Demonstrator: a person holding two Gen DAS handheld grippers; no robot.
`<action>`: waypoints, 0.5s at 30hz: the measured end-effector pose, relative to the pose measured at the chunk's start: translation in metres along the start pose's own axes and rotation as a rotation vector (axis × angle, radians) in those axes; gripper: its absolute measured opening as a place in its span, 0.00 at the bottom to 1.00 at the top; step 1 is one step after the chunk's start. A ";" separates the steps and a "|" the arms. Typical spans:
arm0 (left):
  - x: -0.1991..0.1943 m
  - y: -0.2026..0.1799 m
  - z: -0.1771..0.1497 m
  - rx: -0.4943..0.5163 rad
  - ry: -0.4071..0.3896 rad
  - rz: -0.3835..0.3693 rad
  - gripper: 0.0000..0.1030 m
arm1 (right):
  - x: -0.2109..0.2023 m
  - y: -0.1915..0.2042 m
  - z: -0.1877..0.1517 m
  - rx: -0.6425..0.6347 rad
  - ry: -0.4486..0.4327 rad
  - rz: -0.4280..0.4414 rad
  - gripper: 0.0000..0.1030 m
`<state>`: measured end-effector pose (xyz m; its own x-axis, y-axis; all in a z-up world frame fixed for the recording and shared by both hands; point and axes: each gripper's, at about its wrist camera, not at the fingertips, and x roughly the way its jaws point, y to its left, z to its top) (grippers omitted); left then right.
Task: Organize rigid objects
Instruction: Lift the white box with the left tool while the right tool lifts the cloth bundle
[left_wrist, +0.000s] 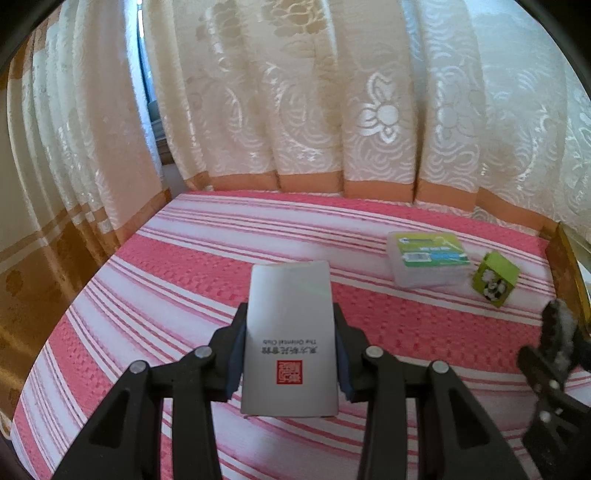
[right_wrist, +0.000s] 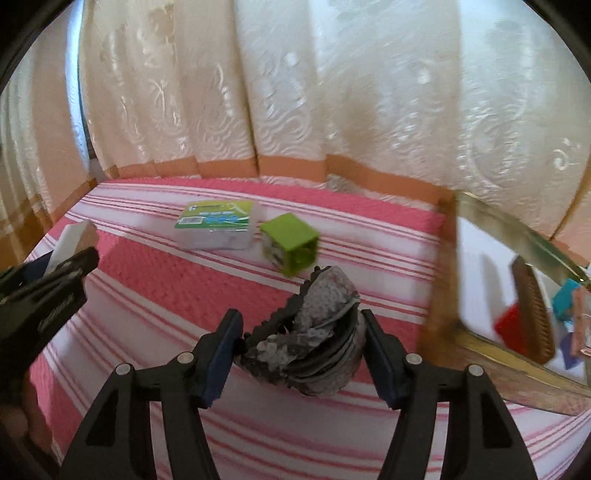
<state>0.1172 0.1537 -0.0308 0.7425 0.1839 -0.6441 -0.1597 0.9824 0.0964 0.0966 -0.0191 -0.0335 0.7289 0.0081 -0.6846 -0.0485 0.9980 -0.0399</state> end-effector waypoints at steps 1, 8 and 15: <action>-0.002 -0.003 -0.001 0.010 -0.009 0.002 0.38 | -0.004 -0.004 -0.002 0.010 -0.015 0.008 0.64; -0.020 -0.021 -0.003 0.026 -0.092 -0.021 0.38 | -0.042 -0.012 -0.013 0.029 -0.194 -0.007 0.64; -0.026 -0.028 -0.005 0.022 -0.115 -0.063 0.38 | -0.058 -0.010 -0.016 0.017 -0.285 -0.035 0.64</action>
<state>0.0992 0.1208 -0.0199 0.8203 0.1232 -0.5585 -0.0975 0.9924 0.0756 0.0437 -0.0308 -0.0051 0.8928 -0.0121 -0.4503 -0.0097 0.9989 -0.0459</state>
